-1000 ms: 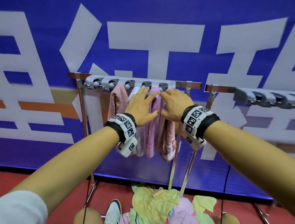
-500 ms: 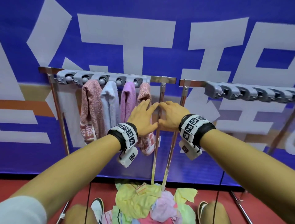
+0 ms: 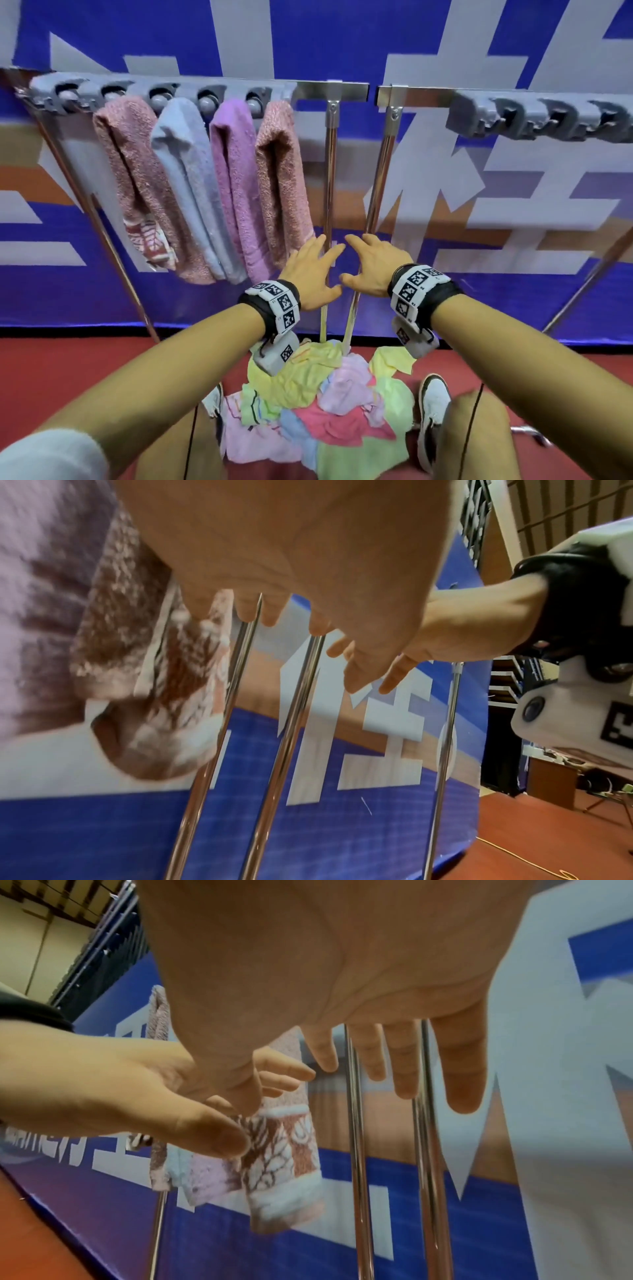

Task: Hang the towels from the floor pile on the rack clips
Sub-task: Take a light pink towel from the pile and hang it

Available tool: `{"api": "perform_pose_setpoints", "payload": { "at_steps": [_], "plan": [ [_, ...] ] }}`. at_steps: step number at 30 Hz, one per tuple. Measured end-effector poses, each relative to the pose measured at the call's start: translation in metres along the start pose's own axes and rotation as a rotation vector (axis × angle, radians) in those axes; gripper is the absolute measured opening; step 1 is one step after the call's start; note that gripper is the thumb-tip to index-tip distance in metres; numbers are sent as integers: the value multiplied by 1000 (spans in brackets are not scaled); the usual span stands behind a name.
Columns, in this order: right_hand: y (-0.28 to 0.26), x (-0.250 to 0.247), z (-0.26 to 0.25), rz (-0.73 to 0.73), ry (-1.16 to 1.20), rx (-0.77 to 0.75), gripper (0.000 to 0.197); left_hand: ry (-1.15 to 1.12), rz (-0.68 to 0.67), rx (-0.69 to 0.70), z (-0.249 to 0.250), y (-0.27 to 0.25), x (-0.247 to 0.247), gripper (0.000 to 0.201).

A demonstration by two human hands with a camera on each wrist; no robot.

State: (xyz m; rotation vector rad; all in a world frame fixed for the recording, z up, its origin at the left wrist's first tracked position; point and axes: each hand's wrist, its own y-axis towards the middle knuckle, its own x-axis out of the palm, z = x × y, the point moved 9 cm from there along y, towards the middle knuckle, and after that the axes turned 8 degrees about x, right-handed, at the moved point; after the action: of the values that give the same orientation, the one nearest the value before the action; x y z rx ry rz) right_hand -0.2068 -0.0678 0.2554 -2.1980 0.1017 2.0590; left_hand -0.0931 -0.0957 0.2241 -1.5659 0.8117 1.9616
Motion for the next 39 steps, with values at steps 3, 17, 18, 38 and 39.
{"api": "perform_pose_setpoints", "payload": {
  "at_steps": [3,17,18,38,39],
  "plan": [
    [7,35,11,-63,26,19,87,-96,-20,35,1,2,31,86],
    [39,232,68,-386,230,140,82,-553,30,-159,-13,14,166,74],
    [40,247,68,-408,234,141,79,-583,34,-191,-19,10,178,74],
    [57,489,49,-761,188,181,65,-583,-155,-552,-129,-59,337,75],
    [53,502,50,-784,171,193,68,-569,-184,-567,-132,-63,343,76]
  ]
}}
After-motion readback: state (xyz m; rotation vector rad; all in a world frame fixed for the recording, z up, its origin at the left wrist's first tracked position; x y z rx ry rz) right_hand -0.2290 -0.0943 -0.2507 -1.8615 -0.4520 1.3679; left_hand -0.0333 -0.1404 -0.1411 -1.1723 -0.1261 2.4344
